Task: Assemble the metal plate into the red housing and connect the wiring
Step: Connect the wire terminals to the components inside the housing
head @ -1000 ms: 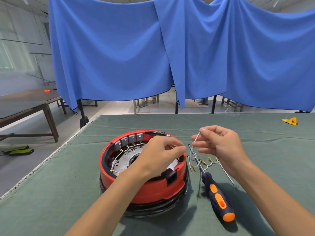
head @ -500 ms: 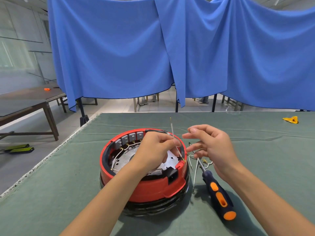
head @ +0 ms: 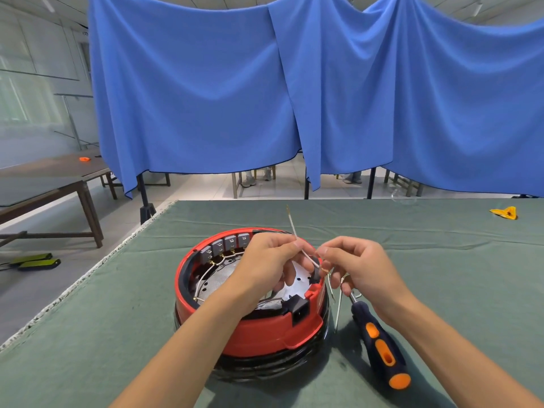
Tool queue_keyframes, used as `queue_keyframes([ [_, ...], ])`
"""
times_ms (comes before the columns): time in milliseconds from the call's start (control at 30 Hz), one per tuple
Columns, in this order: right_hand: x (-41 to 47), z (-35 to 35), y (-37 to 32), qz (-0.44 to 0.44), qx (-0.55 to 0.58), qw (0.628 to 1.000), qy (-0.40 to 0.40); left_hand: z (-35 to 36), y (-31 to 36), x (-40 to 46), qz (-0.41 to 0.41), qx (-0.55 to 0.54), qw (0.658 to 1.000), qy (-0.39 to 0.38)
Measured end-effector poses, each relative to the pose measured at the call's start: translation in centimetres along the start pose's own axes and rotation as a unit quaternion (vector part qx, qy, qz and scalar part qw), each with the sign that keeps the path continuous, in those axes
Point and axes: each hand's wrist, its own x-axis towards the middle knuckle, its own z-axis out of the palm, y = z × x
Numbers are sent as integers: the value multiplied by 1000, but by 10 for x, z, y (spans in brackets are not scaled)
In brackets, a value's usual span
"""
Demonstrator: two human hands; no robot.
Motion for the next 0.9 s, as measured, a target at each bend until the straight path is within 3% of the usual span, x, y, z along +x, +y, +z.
queue_keyframes([
  [367,-3,-1,-2,0,29,992,-122,0,1,0,29,-22,999,40],
  [667,0,4,9,-41,-19,999,-14,-1,1,1,14,-41,994,98],
  [900,0,2,5,-20,17,999,-36,-4,0,2,7,-45,991,123],
])
